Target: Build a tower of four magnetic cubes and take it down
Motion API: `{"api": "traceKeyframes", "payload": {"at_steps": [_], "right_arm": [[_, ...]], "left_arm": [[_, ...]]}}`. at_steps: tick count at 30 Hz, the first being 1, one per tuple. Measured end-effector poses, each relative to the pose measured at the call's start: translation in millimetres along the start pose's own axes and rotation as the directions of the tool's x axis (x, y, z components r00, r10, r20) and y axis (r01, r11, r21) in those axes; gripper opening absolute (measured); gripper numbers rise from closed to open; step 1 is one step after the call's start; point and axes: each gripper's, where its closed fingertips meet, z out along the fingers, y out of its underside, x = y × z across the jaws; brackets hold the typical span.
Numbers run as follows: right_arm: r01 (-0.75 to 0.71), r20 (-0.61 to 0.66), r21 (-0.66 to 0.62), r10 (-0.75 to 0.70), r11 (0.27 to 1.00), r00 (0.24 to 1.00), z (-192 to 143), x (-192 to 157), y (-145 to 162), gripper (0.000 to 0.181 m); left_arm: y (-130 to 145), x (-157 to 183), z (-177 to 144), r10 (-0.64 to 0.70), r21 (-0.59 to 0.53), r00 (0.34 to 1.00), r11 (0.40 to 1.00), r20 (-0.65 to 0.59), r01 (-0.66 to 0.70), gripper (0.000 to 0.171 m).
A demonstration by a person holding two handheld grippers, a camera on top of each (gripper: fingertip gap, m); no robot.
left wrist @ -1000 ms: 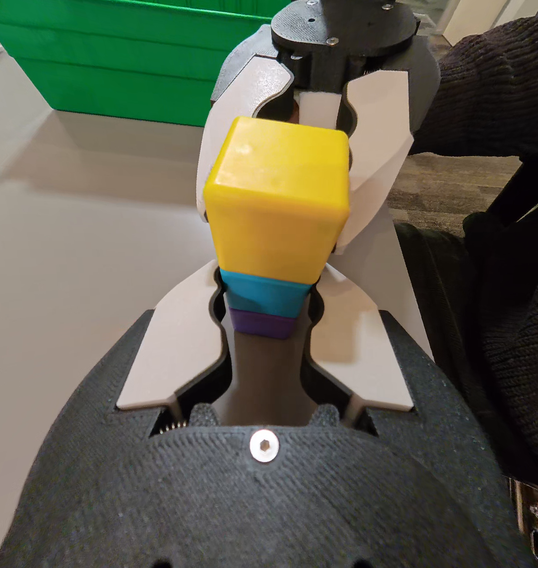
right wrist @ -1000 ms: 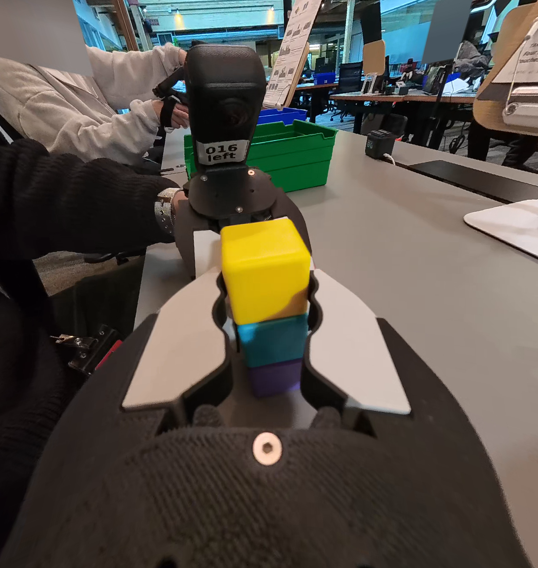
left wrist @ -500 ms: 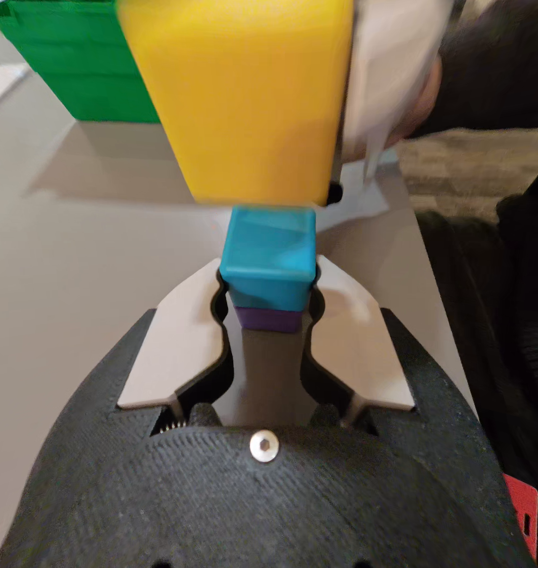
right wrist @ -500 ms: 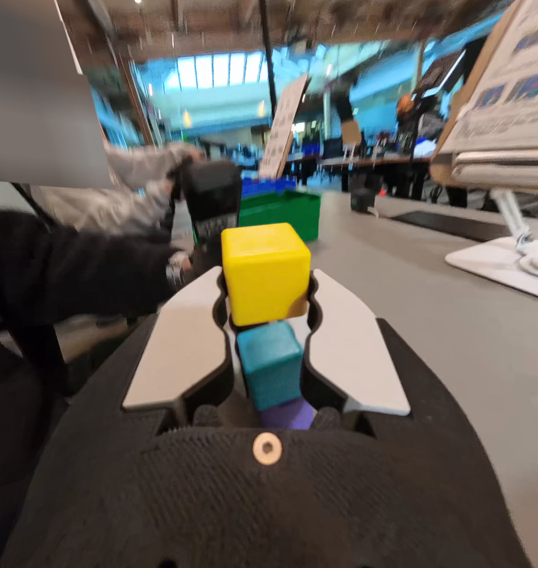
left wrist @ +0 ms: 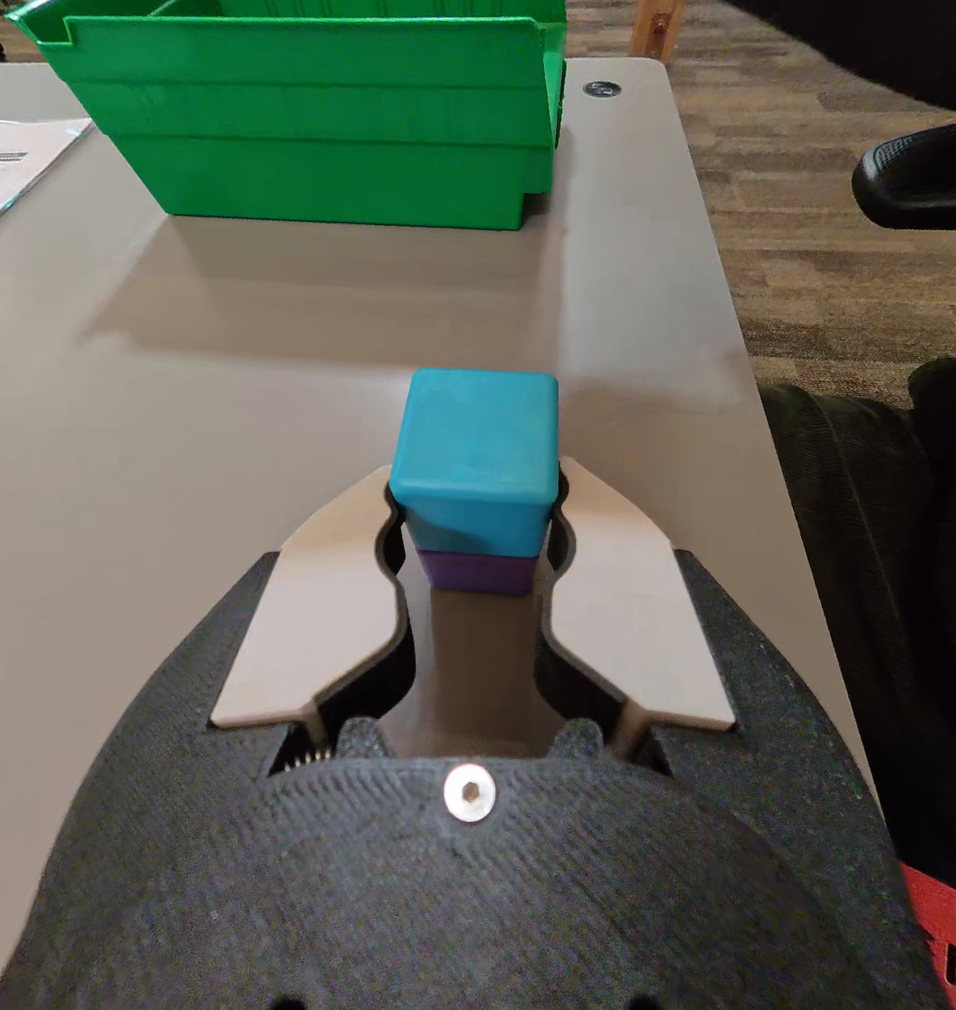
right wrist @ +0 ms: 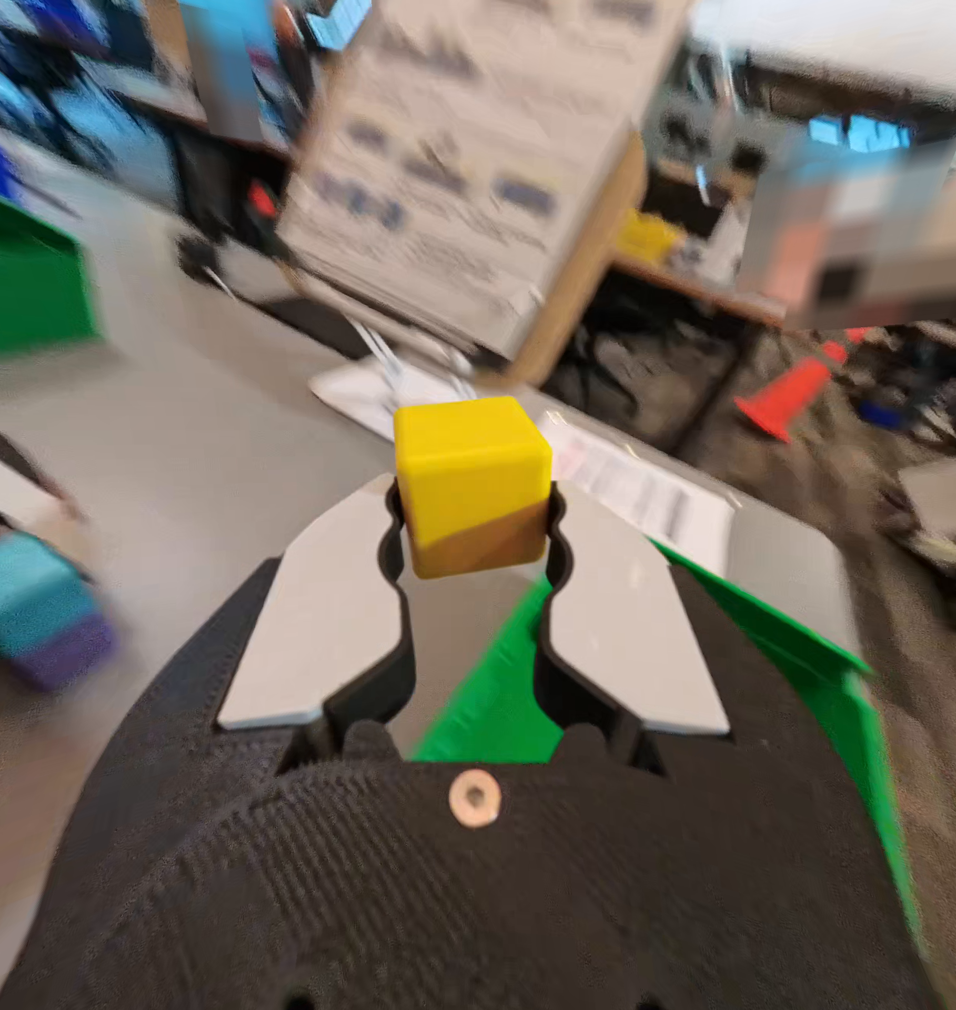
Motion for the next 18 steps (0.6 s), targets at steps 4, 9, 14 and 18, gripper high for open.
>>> {"api": "traceKeyframes", "payload": {"at_steps": [4, 9, 14, 18], "right_arm": [[-0.152, -0.083, -0.334, 0.132, 0.93, 0.988, -5, 79, 66, 0.051], [-0.35, -0.276, -0.614, 0.223, 0.708, 0.935, -5, 136, 153, 0.051], [-0.251, -0.29, -0.838, -0.007, 0.485, 0.957, -25, 135, 221, 0.052], [-0.235, -0.28, -0.885, -0.056, 0.402, 0.958, -35, 134, 244, 0.052]], "left_arm": [[0, 0, 0, -0.001, 0.0, 1.0, 1.0, -0.001, 0.001, 0.054], [0, -1, 0, -0.009, -0.001, 1.0, 1.0, -0.004, 0.009, 0.054], [0, 0, 0, -0.024, -0.001, 0.999, 1.0, -0.022, 0.024, 0.054], [0, 0, 1, -0.028, -0.003, 0.999, 1.0, -0.031, 0.028, 0.054]]}}
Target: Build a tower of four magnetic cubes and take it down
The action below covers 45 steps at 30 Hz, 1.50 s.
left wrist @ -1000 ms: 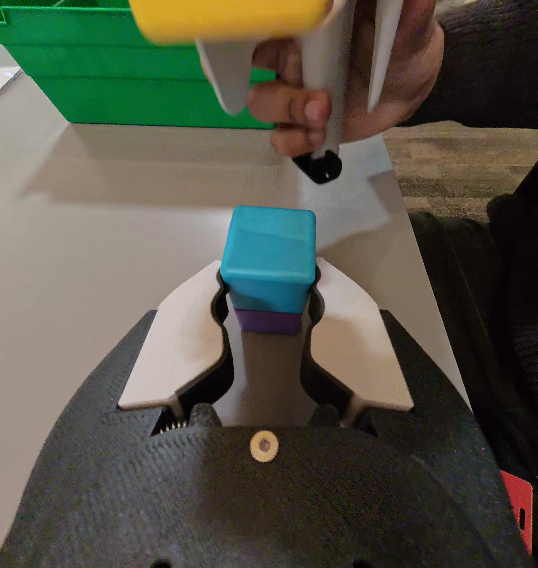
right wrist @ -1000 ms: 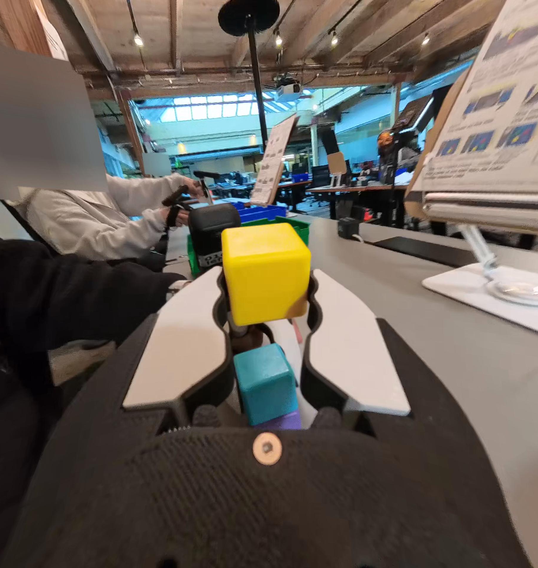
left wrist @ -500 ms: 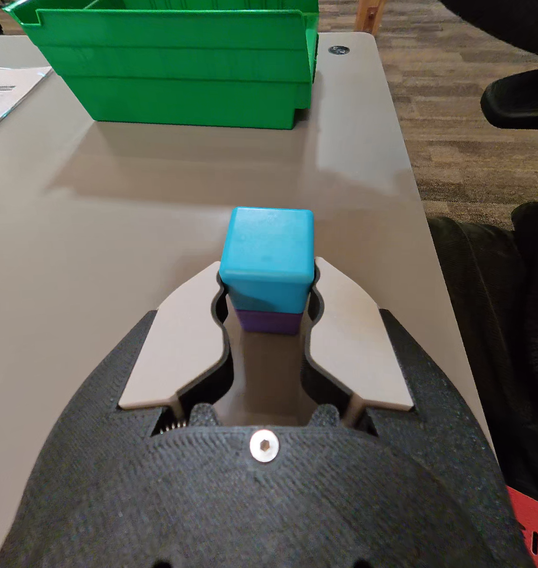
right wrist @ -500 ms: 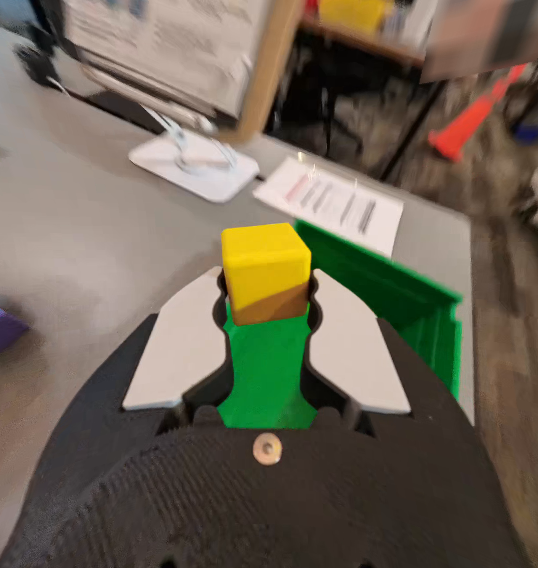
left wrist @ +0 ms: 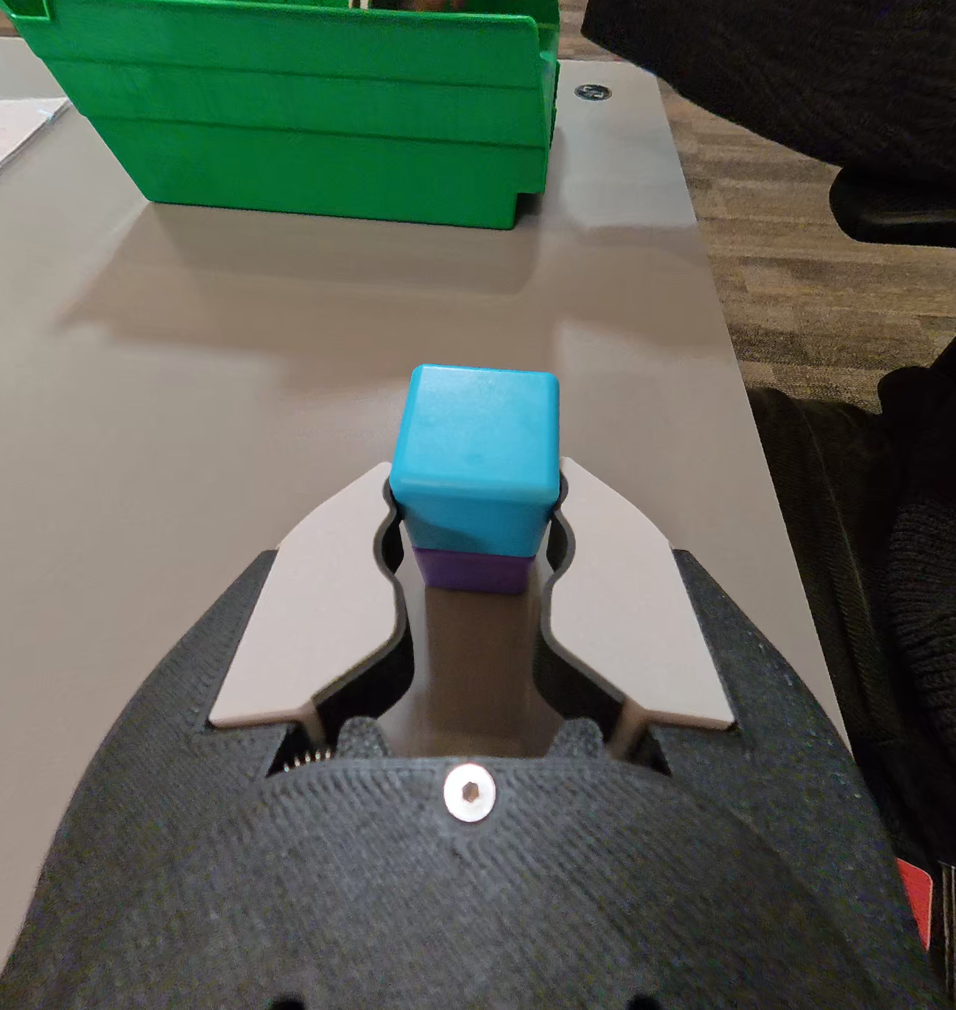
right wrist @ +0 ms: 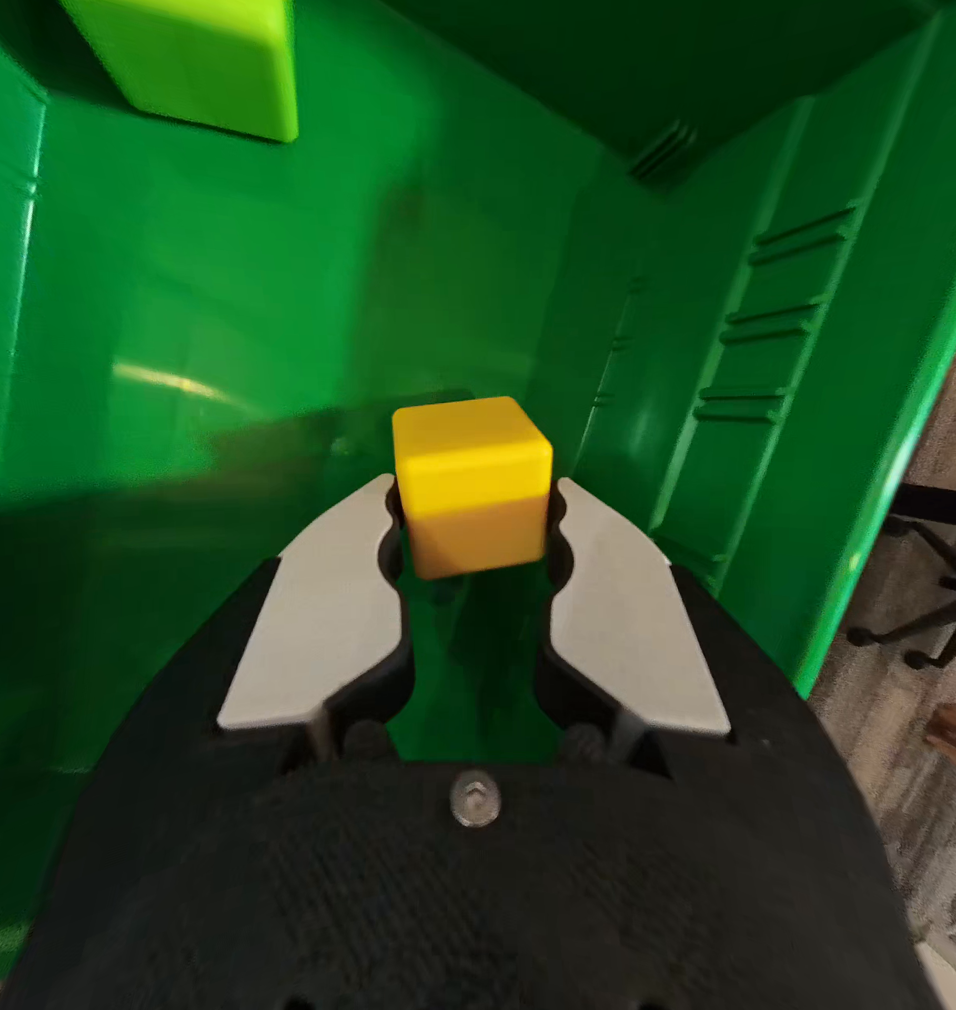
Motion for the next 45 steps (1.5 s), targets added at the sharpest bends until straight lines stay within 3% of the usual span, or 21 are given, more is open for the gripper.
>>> {"api": "traceKeyframes", "payload": {"at_steps": [4, 9, 13, 16, 18, 19, 21, 22, 26, 28, 30, 33, 36, 40, 45], "right_arm": [[-0.046, -0.048, 0.078, 0.049, 0.996, 0.998, -1, 14, -11, 0.051], [-0.061, -0.082, 0.145, 0.074, 0.988, 0.994, -14, 20, -20, 0.069], [-0.067, -0.032, 0.31, 0.08, 0.948, 0.996, -54, 13, -44, 0.075], [-0.088, 0.154, 0.595, -0.005, 0.799, 0.988, -116, -26, -85, 0.083], [-0.116, 0.222, 0.788, -0.103, 0.605, 0.97, -174, -57, -108, 0.086], [-0.133, 0.242, 0.858, -0.161, 0.497, 0.957, -202, -74, -114, 0.087], [-0.185, 0.275, 0.924, -0.246, 0.335, 0.929, -245, -109, -119, 0.089], [-0.212, 0.302, 0.927, -0.283, 0.308, 0.911, -255, -129, -118, 0.088], [-0.315, 0.441, 0.885, -0.398, 0.343, 0.804, -258, -220, -101, 0.082], [-0.353, 0.49, 0.864, -0.441, 0.358, 0.752, -249, -261, -88, 0.08], [-0.371, 0.545, 0.83, -0.465, 0.417, 0.697, -231, -294, -74, 0.078], [-0.379, 0.64, 0.759, -0.499, 0.529, 0.584, -211, -323, -61, 0.079], [-0.359, 0.684, 0.724, -0.545, 0.589, 0.485, -204, -334, -54, 0.078], [-0.306, 0.676, 0.729, -0.573, 0.612, 0.464, -189, -341, -46, 0.077], [-0.075, 0.527, 0.806, -0.653, 0.588, 0.544, -161, -350, -38, 0.074]], "left_arm": [[0, 0, 0, -0.004, -0.001, 1.0, 1.0, -0.007, 0.004, 0.054], [0, 1, 0, -0.003, -0.001, 1.0, 1.0, -0.009, 0.003, 0.054], [0, 1, 0, 0.001, -0.001, 1.0, 1.0, -0.006, -0.001, 0.054], [2, 1, 1, 0.004, -0.017, 1.0, 1.0, -0.001, -0.004, 0.053], [5, -1, 4, 0.02, -0.045, 0.999, 0.999, 0.025, -0.019, 0.057], [6, 0, 5, 0.036, -0.06, 0.999, 0.998, 0.032, -0.034, 0.068], [12, 4, 6, 0.069, -0.097, 0.997, 0.993, 0.033, -0.066, 0.08], [15, 4, 6, 0.08, -0.115, 0.996, 0.99, 0.036, -0.076, 0.081], [23, 3, 3, 0.044, -0.153, 0.998, 0.987, 0.033, -0.039, 0.08], [27, 1, 2, 0.008, -0.173, 0.999, 0.985, 0.034, -0.002, 0.08], [27, -2, 2, -0.012, -0.171, 0.999, 0.985, 0.038, 0.018, 0.078], [29, -3, 4, -0.022, -0.191, 0.999, 0.981, 0.04, 0.029, 0.075], [35, 0, 8, -0.009, -0.241, 1.0, 0.97, 0.029, 0.015, 0.073], [41, 2, 11, 0.008, -0.287, 1.0, 0.958, 0.018, -0.003, 0.072], [42, 3, 12, -0.019, -0.293, 1.0, 0.956, -0.003, 0.017, 0.066]]}}
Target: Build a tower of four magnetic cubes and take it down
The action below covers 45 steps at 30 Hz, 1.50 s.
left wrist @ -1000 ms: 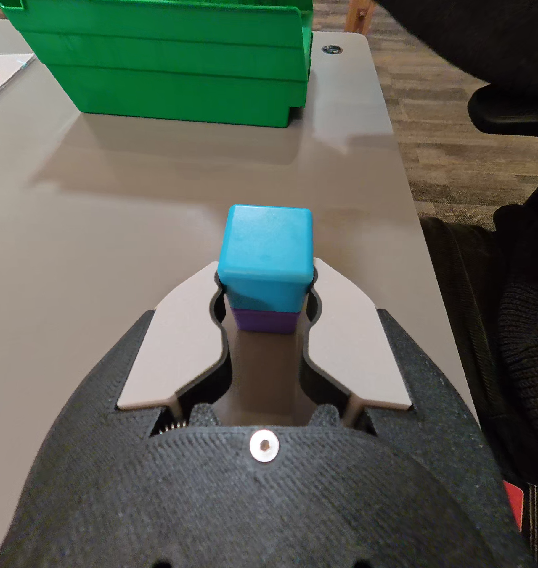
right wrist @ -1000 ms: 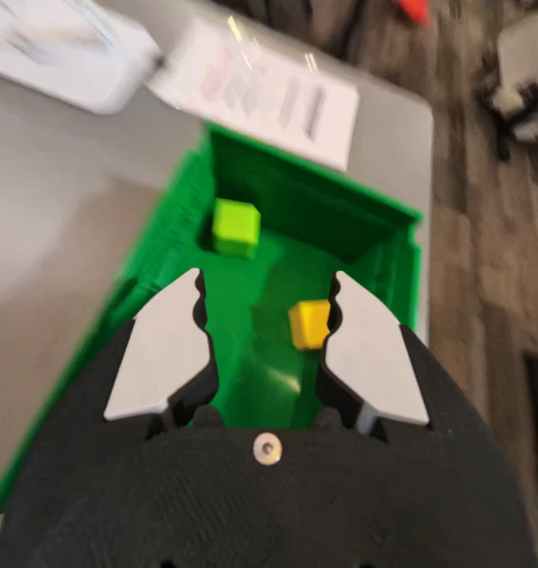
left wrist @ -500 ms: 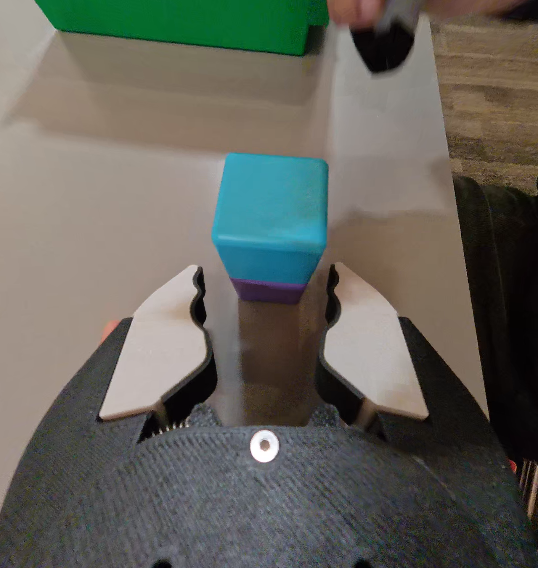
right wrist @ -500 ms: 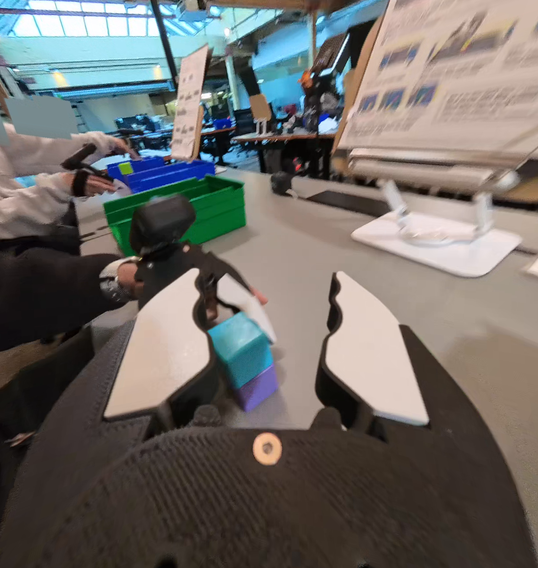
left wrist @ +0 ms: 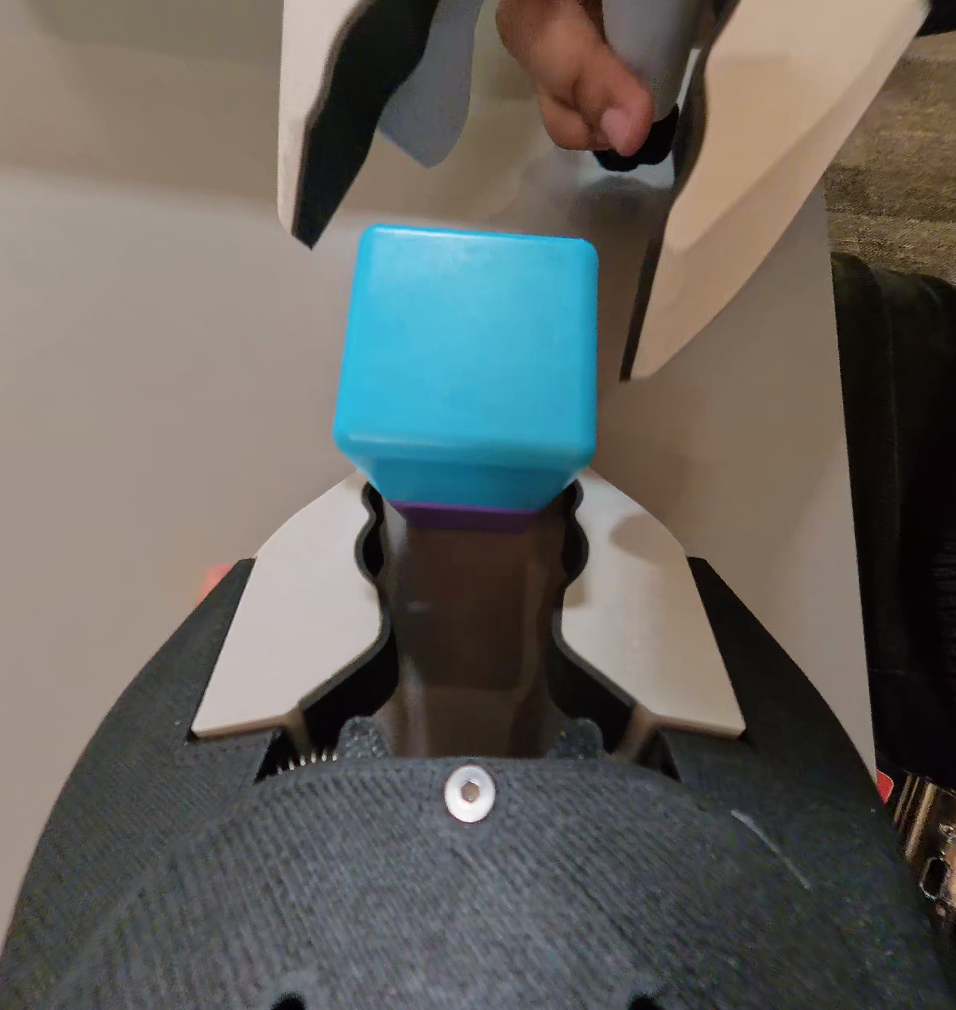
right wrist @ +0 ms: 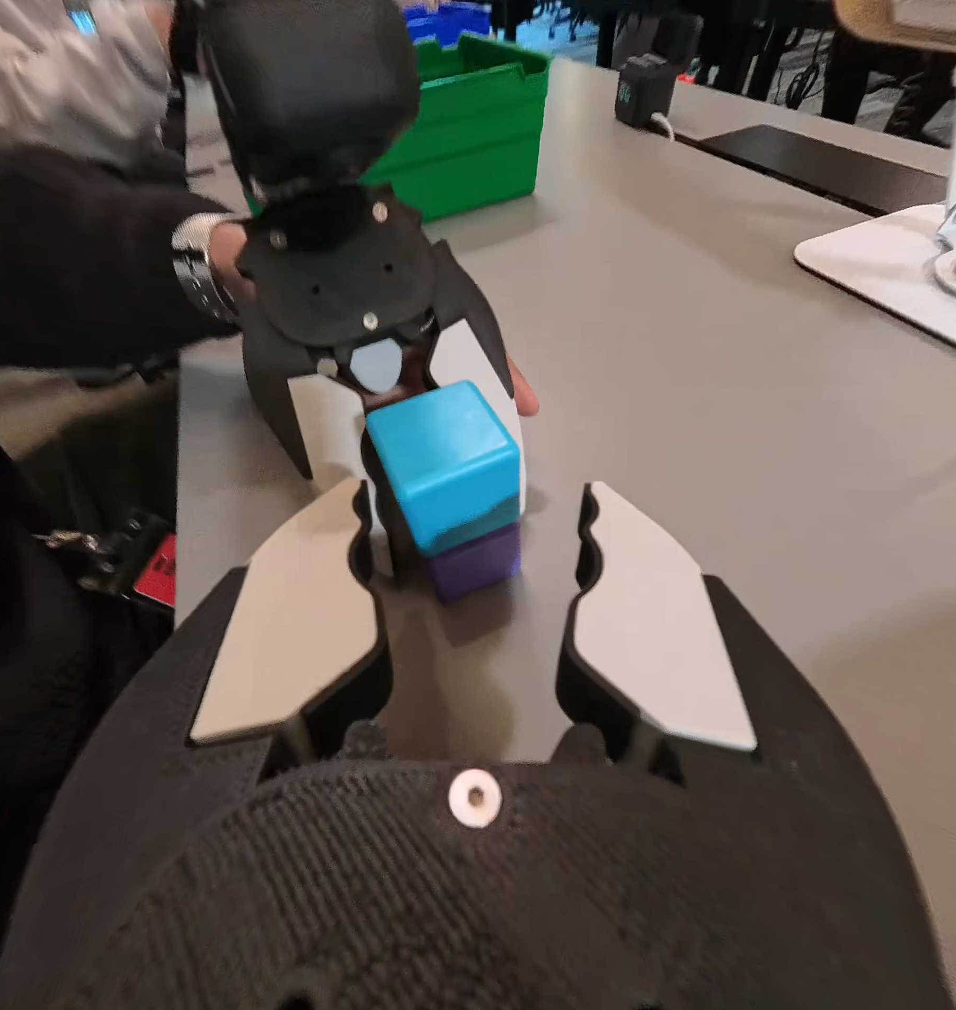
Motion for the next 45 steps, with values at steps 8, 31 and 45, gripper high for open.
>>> {"api": "traceKeyframes", "payload": {"at_steps": [8, 31, 45], "right_arm": [[0.095, 0.04, -0.018, -0.094, 0.995, 0.995, 14, -11, 2, 0.064], [0.127, -0.39, 0.228, -0.029, 0.965, 0.921, -102, 70, -88, 0.051], [-0.333, -0.761, -0.278, 0.006, 0.901, 0.649, -247, 210, 21, 0.051]], "left_arm": [[2, 3, 2, 0.006, -0.018, 1.0, 1.0, -0.021, -0.006, 0.052], [1, -4, 3, 0.049, -0.02, 0.999, 0.999, 0.019, -0.049, 0.053], [2, -4, 4, 0.045, -0.03, 0.999, 0.999, 0.009, -0.045, 0.053]]}}
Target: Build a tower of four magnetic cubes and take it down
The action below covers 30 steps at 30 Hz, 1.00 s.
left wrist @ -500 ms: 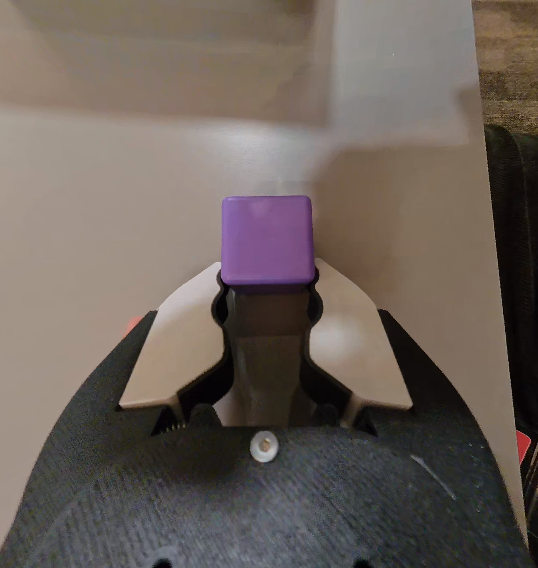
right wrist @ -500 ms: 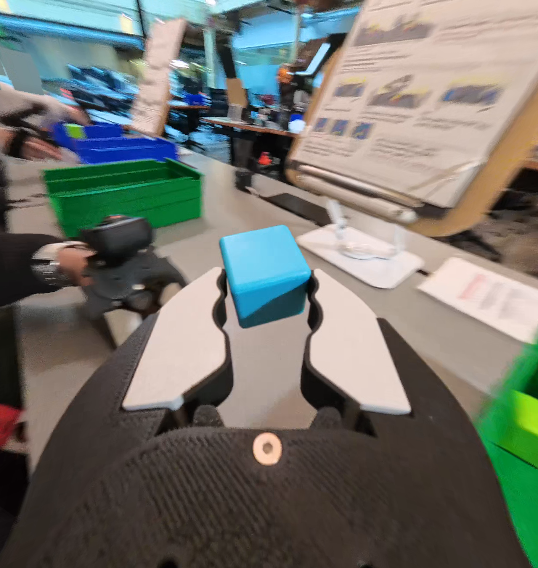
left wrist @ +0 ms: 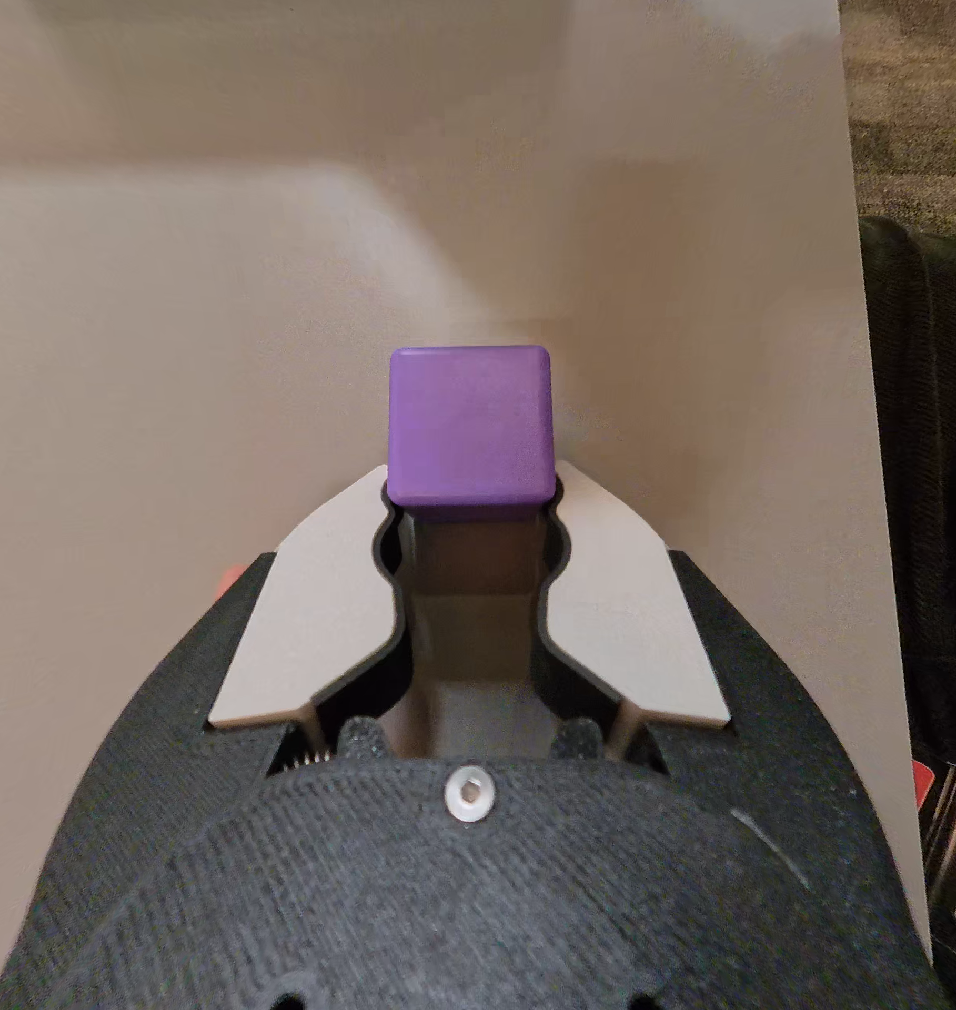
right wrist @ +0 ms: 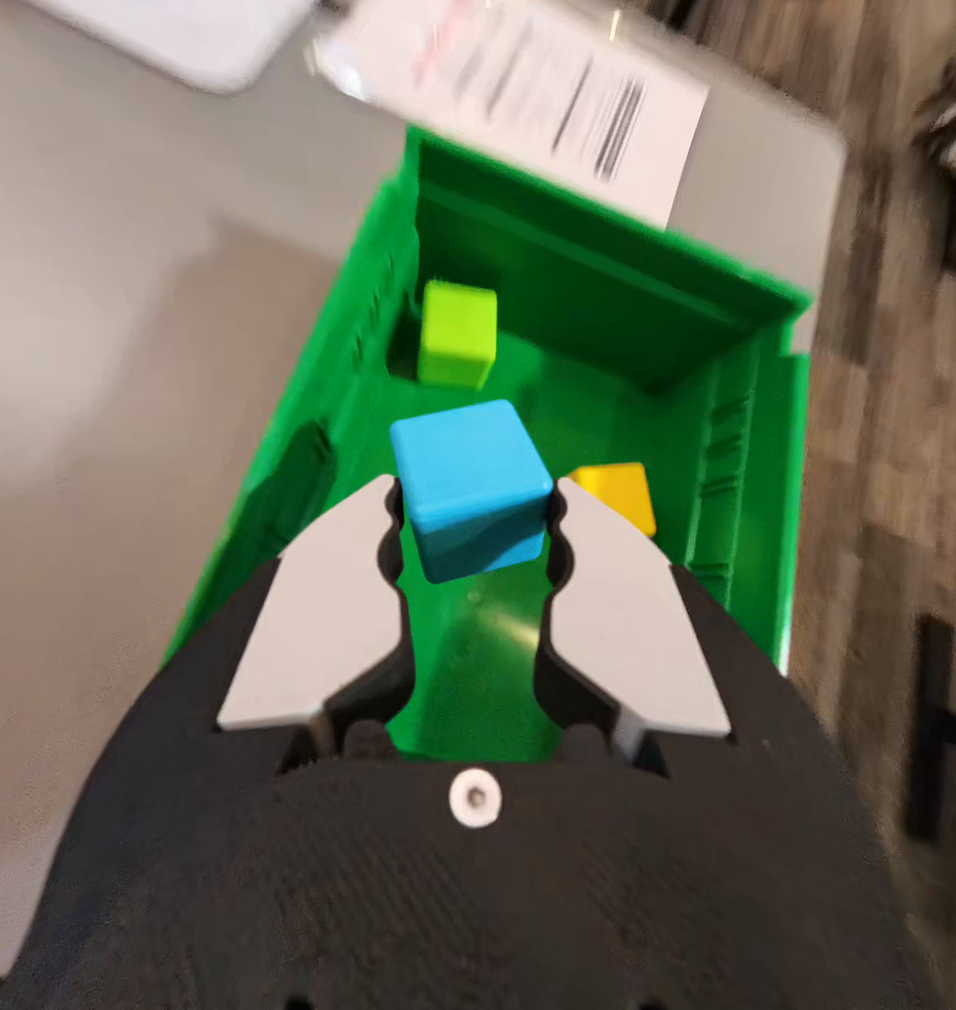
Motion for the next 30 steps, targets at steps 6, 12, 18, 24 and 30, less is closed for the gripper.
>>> {"api": "traceKeyframes", "payload": {"at_steps": [6, 12, 18, 24, 30], "right_arm": [[0.026, 0.06, -0.269, -0.011, 0.963, 0.998, 38, -22, 38, 0.051], [0.024, 0.059, -0.343, -0.005, 0.939, 0.998, 44, -36, 52, 0.051], [0.042, 0.053, -0.342, -0.025, 0.939, 0.998, 47, -46, 45, 0.051], [0.086, 0.015, -0.367, -0.087, 0.926, 0.996, 47, -36, 48, 0.051], [0.01, 0.105, -0.428, 0.039, 0.904, 0.994, 56, -37, 48, 0.051]], "left_arm": [[0, 0, 0, -0.011, -0.001, 1.0, 1.0, -0.011, 0.011, 0.054], [0, 0, 0, -0.015, 0.0, 1.0, 1.0, -0.014, 0.015, 0.053], [0, 0, 0, -0.02, 0.001, 1.0, 1.0, -0.02, 0.02, 0.053], [0, 0, 0, -0.019, 0.001, 1.0, 1.0, -0.019, 0.019, 0.053], [0, 0, 0, -0.016, 0.0, 1.0, 1.0, -0.015, 0.016, 0.053]]}}
